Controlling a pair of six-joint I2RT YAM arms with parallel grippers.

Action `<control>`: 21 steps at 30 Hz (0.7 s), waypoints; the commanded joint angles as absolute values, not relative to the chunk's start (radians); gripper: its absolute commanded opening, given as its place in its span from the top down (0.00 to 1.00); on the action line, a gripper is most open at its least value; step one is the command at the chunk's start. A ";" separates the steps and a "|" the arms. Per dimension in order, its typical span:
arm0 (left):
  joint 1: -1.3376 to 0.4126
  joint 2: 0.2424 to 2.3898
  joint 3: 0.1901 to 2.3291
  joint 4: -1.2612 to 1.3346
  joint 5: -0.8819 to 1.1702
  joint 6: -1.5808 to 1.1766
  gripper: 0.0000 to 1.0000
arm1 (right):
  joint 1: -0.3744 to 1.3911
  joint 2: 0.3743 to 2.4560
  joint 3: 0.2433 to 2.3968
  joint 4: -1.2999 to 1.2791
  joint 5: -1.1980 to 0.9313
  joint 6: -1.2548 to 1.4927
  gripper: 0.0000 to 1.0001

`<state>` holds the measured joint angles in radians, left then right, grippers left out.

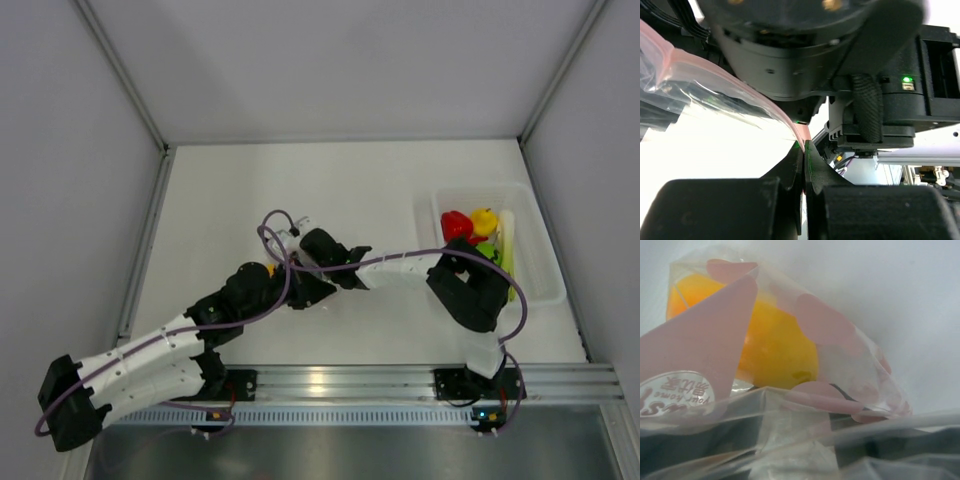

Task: Open the zip-top bag and remove the fake food
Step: Pick up the fake fruit from the zipper food storage bag.

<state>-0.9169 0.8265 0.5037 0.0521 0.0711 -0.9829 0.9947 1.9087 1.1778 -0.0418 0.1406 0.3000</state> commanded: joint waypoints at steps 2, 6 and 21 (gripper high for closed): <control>-0.925 0.788 0.526 0.126 0.127 -0.931 1.00 | 0.992 1.852 1.148 -0.107 0.355 0.333 0.51; -0.927 0.779 0.572 0.126 0.152 -0.905 1.00 | 0.988 1.772 1.077 -0.235 0.472 0.350 0.49; -0.927 0.742 0.561 0.123 0.015 -0.841 1.00 | 0.923 1.333 0.884 -0.768 0.509 0.517 0.47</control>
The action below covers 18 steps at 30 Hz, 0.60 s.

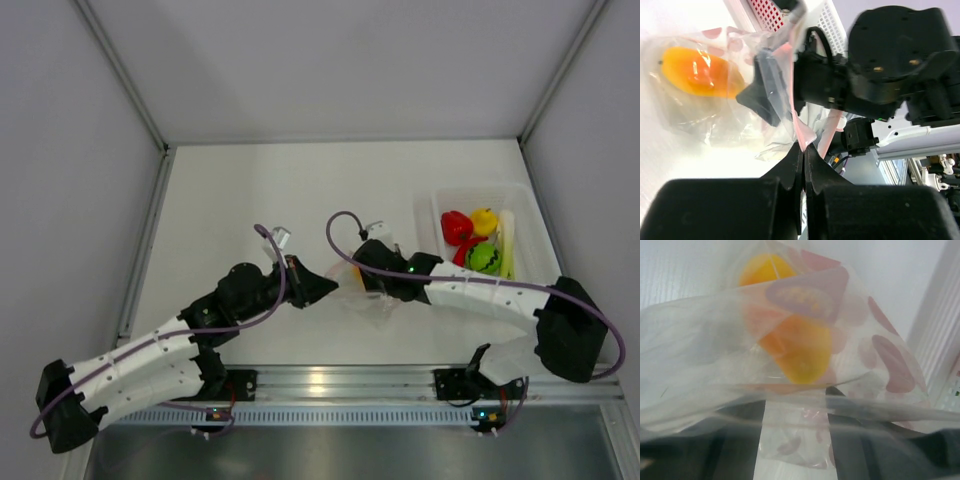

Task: Open the zip-top bag and remove the fake food
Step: Pick up the fake fruit from the zipper food storage bag.

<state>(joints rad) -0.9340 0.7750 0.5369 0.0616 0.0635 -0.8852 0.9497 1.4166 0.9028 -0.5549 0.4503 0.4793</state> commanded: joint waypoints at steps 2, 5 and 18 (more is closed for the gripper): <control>-0.927 0.759 0.572 0.123 0.018 -0.833 1.00 | 0.925 1.289 0.899 -0.765 0.476 0.480 0.47; -0.927 0.802 0.590 0.123 0.041 -0.831 1.00 | 0.925 1.279 0.916 -0.715 0.401 0.408 0.45; -0.927 0.874 0.577 0.124 0.081 -0.825 1.00 | 0.927 1.443 0.959 -0.508 0.500 0.244 0.39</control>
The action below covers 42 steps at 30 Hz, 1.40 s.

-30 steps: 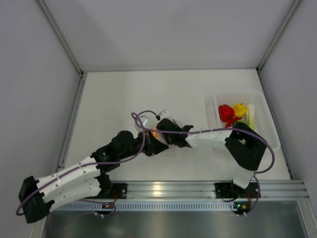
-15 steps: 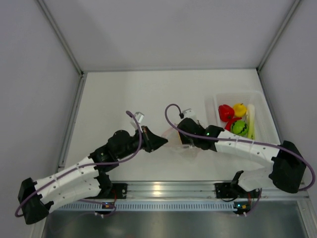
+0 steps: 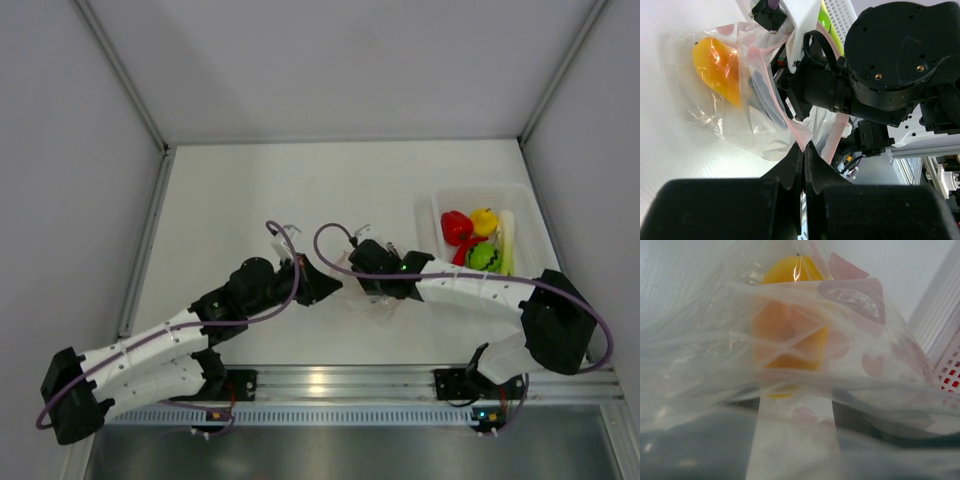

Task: Open the zip-top bag and remove the fake food
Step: Pick up the fake fruit from the zipper food storage bag.

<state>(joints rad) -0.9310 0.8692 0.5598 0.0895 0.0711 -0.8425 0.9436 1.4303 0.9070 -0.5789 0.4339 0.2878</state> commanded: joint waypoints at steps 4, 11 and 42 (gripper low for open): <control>-0.927 0.899 0.578 0.126 0.104 -0.816 1.00 | 0.919 1.456 0.944 -0.416 0.412 0.209 0.38; -0.927 0.902 0.565 0.126 0.118 -0.802 1.00 | 0.855 1.474 0.899 -0.258 0.275 0.184 0.37; -0.927 0.914 0.545 0.153 0.241 -0.779 1.00 | 0.818 1.726 0.963 0.144 0.158 0.213 0.33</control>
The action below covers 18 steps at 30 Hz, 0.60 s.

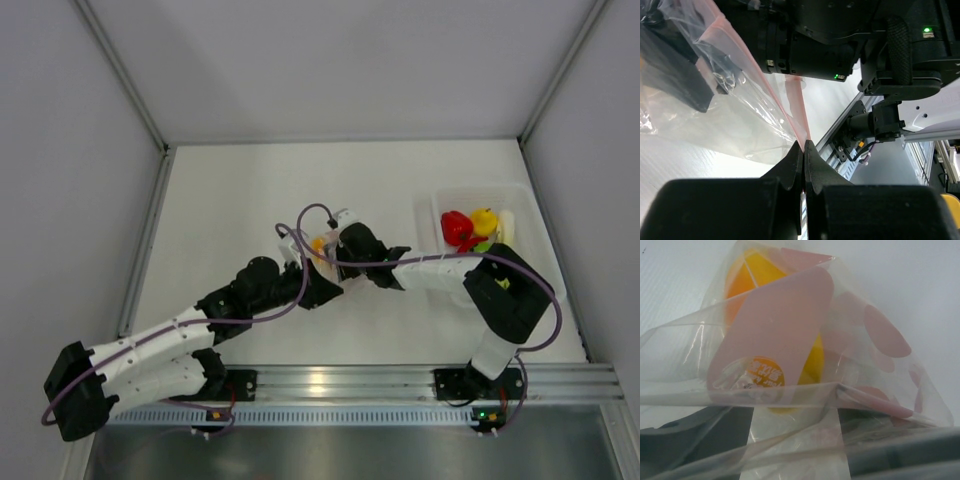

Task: Open the zip-top bag and remove the fake food
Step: Pick up the fake fruit from the zipper food storage bag.

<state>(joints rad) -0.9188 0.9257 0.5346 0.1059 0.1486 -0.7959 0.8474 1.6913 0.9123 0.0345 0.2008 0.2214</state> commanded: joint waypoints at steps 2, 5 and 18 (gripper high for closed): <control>-0.928 0.922 0.545 0.153 0.248 -0.776 1.00 | 0.818 1.755 0.969 0.172 0.123 0.209 0.34; -0.927 0.940 0.548 0.158 0.262 -0.770 1.00 | 0.818 1.779 0.968 0.221 0.083 0.216 0.36; -0.927 0.937 0.554 0.181 0.296 -0.767 1.00 | 0.825 1.796 0.959 0.302 0.038 0.218 0.36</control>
<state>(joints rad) -0.9112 0.9592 0.5346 0.1143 0.1741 -0.7742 0.8478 1.8141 0.9497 0.1967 0.0448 0.2184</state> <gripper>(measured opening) 0.023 0.634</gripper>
